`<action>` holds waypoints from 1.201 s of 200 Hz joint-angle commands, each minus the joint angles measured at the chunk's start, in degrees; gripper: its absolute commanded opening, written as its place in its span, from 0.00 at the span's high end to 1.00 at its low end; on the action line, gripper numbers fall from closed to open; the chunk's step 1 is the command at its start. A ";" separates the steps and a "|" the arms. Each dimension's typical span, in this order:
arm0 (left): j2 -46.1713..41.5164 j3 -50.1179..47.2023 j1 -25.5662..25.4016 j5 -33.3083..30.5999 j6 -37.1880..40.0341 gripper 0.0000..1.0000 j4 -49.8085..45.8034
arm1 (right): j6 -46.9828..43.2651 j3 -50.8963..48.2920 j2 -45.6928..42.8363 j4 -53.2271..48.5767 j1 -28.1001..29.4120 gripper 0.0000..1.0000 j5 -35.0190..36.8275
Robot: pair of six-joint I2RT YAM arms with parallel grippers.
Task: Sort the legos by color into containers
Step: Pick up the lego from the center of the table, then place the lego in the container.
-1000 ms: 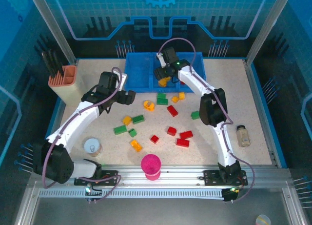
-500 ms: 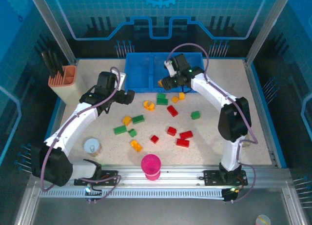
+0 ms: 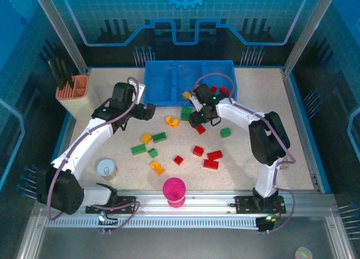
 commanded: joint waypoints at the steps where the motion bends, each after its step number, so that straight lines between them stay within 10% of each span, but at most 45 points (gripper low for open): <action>1: -1.09 -0.68 -0.40 -0.96 0.29 0.01 -0.30 | 1.09 -1.87 2.35 2.04 0.50 0.27 0.79; 154: 0.31 -0.25 -0.44 -2.61 0.99 0.01 -1.13 | 0.40 -0.14 5.84 -6.59 1.26 0.70 5.48; 240: 1.44 0.10 -0.40 -2.04 1.14 0.01 -1.35 | 1.20 9.40 -6.39 -7.88 -13.79 0.70 1.36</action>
